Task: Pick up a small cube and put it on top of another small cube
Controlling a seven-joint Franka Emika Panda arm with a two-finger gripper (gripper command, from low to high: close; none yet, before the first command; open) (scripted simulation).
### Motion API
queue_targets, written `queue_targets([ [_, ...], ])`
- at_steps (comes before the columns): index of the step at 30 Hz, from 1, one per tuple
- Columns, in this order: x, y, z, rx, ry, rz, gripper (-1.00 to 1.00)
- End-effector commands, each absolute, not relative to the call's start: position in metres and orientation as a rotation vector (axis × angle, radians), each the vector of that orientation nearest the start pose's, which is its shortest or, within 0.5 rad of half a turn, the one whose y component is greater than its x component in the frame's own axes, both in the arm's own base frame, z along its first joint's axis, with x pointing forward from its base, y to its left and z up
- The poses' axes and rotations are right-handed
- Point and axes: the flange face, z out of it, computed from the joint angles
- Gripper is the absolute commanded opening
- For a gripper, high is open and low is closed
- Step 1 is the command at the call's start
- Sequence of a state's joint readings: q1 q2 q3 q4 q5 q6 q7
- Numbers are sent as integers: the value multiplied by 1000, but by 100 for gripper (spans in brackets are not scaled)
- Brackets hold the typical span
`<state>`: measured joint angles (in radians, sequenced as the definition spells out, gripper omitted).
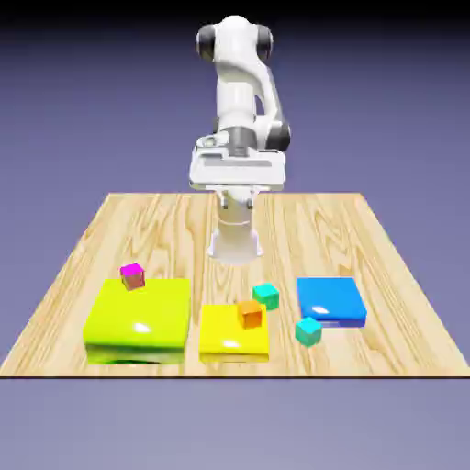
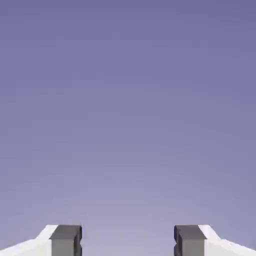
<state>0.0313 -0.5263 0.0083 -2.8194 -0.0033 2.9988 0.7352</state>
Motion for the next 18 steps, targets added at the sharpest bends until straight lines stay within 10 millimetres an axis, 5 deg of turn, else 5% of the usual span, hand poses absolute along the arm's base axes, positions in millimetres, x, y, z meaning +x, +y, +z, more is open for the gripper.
queue_targets([
  [1, 391, 25, 409, -2635, 905, -843, 0],
  [6, 369, 66, 302, -2936, 768, -362, 0],
  [11, 315, 94, 210, -3166, 579, 163, 0],
  [18, 301, 95, 153, -3196, 545, 250, 0],
])
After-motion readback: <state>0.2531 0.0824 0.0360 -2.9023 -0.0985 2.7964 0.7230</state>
